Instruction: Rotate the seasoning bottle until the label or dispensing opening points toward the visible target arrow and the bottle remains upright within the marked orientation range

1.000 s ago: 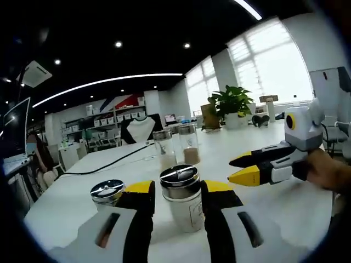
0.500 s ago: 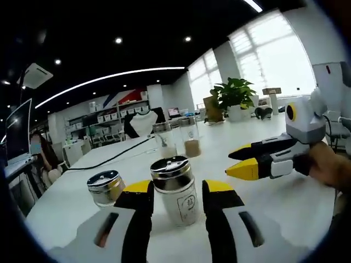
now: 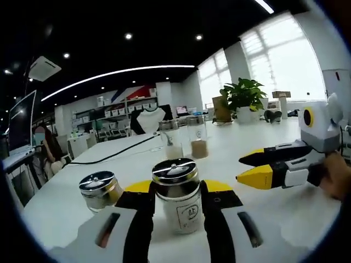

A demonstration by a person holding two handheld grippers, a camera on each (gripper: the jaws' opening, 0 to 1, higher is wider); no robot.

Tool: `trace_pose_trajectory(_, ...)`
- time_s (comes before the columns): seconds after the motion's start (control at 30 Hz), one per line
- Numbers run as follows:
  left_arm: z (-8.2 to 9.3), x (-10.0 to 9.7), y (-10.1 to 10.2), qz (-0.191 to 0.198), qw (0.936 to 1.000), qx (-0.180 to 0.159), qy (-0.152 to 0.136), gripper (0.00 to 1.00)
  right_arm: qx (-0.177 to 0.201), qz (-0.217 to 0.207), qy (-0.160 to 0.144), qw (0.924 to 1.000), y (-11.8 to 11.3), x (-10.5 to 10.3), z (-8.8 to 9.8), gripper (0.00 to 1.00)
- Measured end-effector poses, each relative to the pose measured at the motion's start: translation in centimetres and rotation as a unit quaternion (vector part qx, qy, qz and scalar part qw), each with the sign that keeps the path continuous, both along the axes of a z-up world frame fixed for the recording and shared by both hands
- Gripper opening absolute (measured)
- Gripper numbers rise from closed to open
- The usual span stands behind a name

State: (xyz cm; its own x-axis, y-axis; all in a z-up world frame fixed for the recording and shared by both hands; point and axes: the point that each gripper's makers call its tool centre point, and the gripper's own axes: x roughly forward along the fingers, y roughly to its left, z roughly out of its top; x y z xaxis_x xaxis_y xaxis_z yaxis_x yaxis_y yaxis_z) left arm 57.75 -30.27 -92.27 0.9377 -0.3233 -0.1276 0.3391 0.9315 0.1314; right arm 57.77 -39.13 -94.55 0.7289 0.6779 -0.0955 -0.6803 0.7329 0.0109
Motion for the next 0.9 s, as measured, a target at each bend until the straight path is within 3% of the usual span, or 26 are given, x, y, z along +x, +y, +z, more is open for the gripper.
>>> trace_pose_trajectory(0.23, 0.0, 0.6, 1.2, 0.009, 1.0, 0.0, -0.001, 0.35, -0.007, 0.006, -0.003, 1.0, 0.2, -0.2, 0.0, 0.32)
trace_pose_trajectory(0.73, -0.1, 1.1, 0.9, 0.001, 1.0, 0.003, -0.005, 0.35, -0.002, -0.007, -0.007, 0.9999, -0.2, 0.1, 0.2, 0.33)
trace_pose_trajectory(0.83, -0.3, 0.8, 0.6, -0.018, 0.9983, 0.056, -0.006, 0.37, 0.015, -0.018, -0.011, 0.9997, -0.6, 0.2, 0.7, 0.35)
trace_pose_trajectory(0.9, 0.3, 0.8, 0.6, -0.013, 0.9989, 0.041, -0.017, 0.38, 0.02, -0.022, -0.004, 0.9995, -0.7, 0.3, 0.6, 0.38)
